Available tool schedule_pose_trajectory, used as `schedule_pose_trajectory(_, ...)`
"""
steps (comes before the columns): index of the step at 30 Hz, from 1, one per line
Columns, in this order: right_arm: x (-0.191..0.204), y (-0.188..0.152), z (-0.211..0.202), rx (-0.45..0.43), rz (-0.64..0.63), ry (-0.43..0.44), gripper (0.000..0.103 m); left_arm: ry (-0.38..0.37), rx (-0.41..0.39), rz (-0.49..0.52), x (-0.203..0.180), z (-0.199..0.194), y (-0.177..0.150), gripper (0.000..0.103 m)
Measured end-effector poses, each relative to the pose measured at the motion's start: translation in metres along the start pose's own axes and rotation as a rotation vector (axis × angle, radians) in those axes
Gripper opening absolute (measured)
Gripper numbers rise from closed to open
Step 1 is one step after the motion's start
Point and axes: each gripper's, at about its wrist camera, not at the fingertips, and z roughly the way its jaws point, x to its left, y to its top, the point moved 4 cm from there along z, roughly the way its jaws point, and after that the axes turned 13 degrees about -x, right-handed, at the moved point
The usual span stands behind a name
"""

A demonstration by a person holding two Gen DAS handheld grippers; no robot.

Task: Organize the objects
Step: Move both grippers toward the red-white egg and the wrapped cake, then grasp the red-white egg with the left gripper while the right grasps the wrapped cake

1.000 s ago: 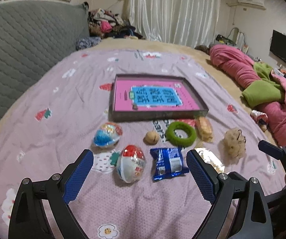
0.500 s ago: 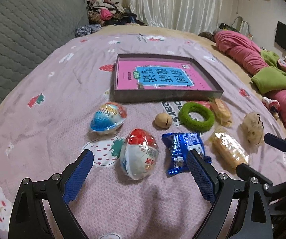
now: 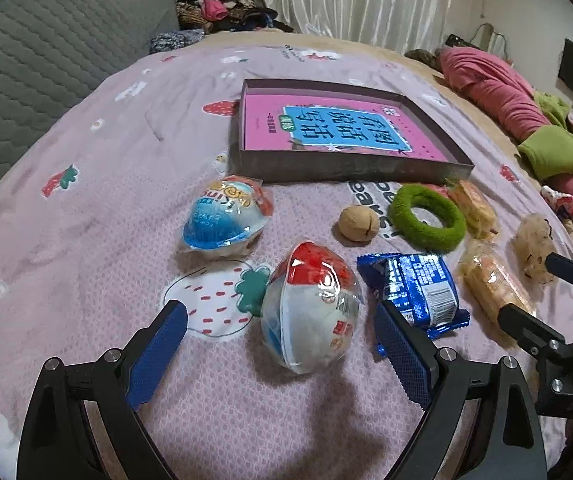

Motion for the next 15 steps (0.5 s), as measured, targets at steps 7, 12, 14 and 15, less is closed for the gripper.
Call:
schedule_pose_trajectory(7,-0.001,-0.002,0.009,0.018,0.000,0.018,0.091,0.007,0.004,0.003,0.002,0.011,-0.002,0.094)
schedule_pose_trajectory(12,0.003,-0.006,0.019,0.037,-0.027,0.010,0.085,0.005,0.008,0.024,-0.002,0.017,-0.001,0.094)
schedule_pose_trajectory(14,0.004,-0.008,0.023,0.047,-0.023,0.016,0.079,0.004,0.015,0.024,-0.003,0.019,-0.002,0.094)
schedule_pose_trajectory(15,0.004,-0.009,0.026,0.054,-0.014,0.025,0.076,0.002,0.019,0.025,-0.003,0.021,-0.003,0.093)
